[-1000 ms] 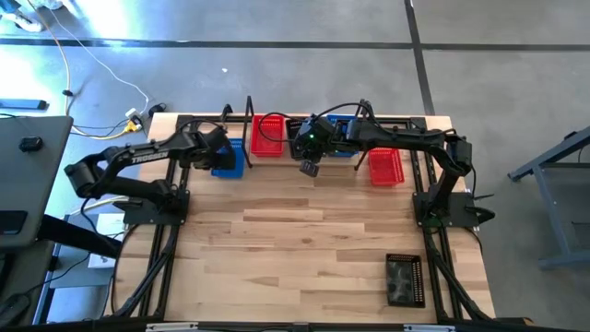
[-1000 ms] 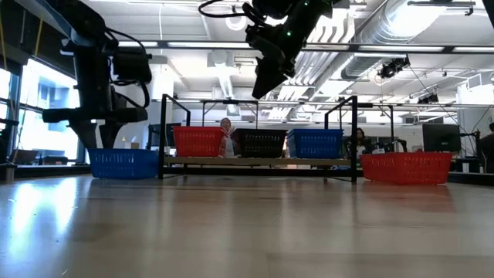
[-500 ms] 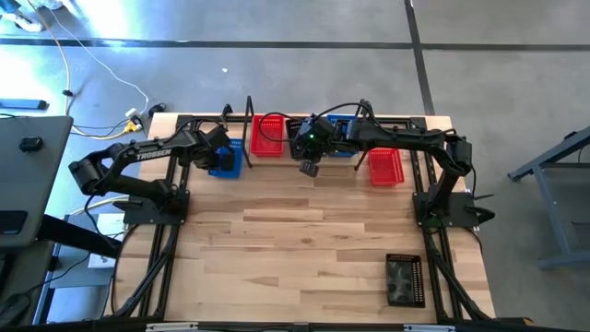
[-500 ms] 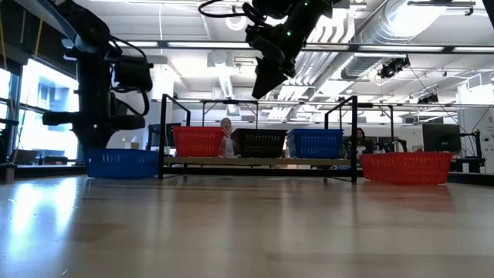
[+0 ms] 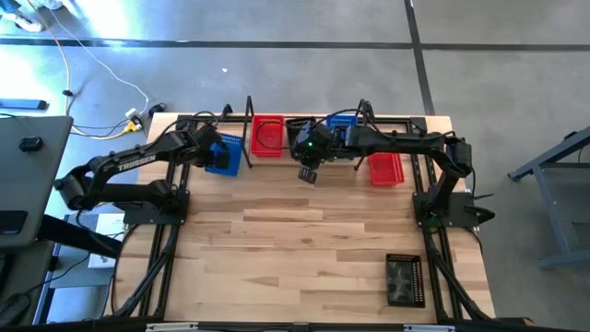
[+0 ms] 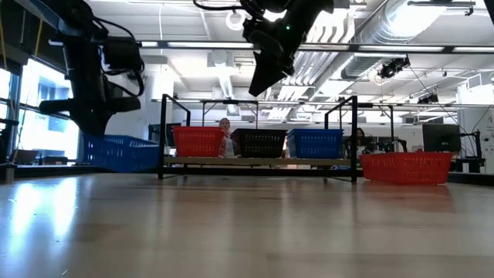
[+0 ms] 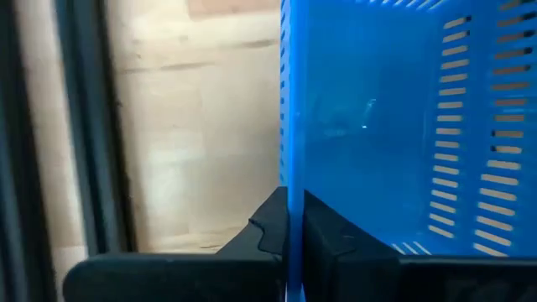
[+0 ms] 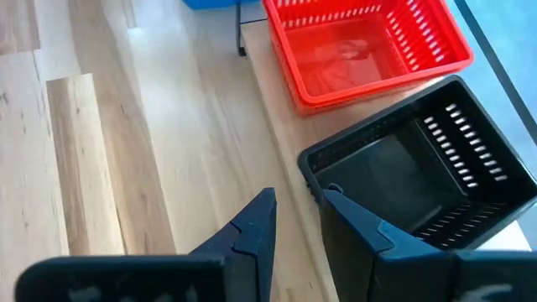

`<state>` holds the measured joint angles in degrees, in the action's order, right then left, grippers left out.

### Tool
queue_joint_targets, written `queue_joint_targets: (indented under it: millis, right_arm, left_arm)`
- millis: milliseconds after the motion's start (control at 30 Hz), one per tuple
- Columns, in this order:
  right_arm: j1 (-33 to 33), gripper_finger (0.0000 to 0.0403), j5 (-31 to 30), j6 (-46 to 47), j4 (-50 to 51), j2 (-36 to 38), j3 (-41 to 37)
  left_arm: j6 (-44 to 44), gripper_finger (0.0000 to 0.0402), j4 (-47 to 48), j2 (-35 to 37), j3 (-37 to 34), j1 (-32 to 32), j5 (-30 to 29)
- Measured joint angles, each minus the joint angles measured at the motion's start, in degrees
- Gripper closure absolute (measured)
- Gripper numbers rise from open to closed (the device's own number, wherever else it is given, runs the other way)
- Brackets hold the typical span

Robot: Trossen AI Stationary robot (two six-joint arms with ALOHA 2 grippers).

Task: Stack baskets on shelf by color
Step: Stack the blue basket on top of the blue basket on the shelf

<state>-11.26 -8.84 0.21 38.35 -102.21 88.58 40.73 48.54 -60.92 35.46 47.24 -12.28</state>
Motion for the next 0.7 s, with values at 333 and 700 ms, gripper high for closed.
queue_joint_targets:
  millis: [333, 700]
  right_arm:
    - [3.5, 0.032, -3.0, 4.1, 0.0, 0.0, 0.0]
    - [7.0, 0.032, -5.5, 8.5, 0.0, 0.0, 0.0]
  left_arm:
    - [-0.5, 0.04, 1.2, 9.5, 0.0, 0.0, -2.2]
    - [-4.3, 0.0401, 2.1, 15.0, 6.6, 0.0, -5.1]
